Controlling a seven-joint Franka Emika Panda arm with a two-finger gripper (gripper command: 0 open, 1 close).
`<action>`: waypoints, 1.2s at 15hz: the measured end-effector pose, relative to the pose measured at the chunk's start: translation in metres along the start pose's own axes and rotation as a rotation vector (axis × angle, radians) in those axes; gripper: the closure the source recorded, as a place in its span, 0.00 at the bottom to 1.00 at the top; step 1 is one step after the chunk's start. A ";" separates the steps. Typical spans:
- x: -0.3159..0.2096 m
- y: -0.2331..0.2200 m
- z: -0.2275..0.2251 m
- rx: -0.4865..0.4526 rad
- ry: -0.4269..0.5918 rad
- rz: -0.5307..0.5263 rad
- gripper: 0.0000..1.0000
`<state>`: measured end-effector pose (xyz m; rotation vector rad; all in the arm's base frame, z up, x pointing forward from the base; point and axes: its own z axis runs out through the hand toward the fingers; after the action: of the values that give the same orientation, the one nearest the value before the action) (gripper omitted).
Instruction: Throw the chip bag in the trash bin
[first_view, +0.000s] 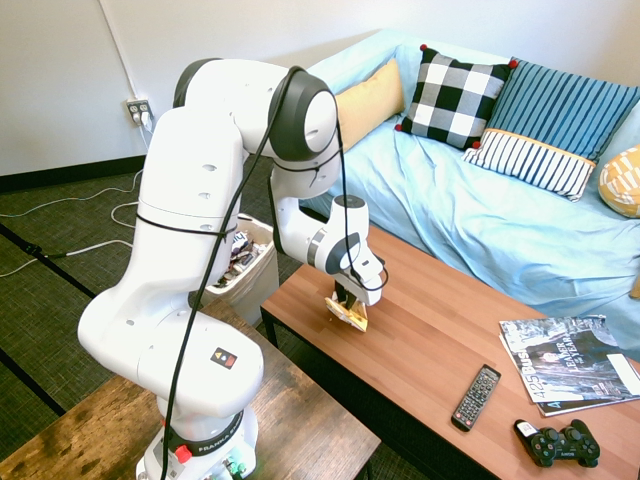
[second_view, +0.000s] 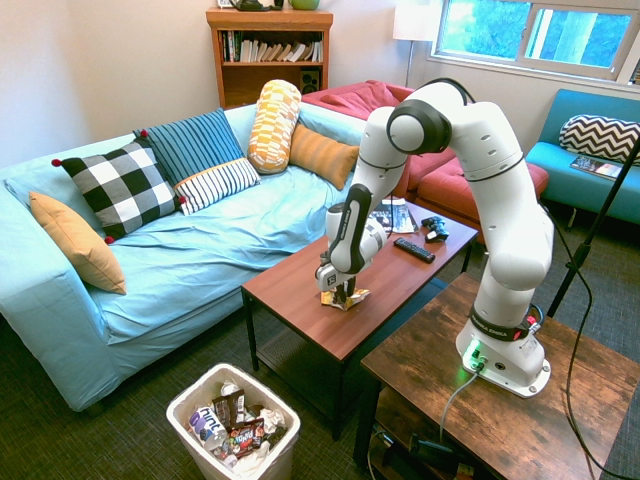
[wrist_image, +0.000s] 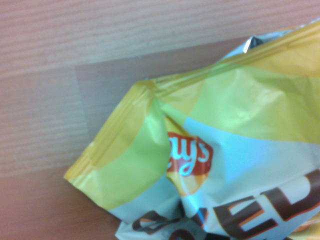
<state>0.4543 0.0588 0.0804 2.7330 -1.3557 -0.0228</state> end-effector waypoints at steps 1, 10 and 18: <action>0.001 0.001 0.000 -0.006 -0.002 0.005 1.00; -0.032 -0.019 -0.088 0.064 -0.003 -0.041 1.00; -0.276 -0.120 -0.191 0.146 0.099 -0.245 1.00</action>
<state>0.3928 0.3646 0.2528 2.9603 -1.0294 0.1997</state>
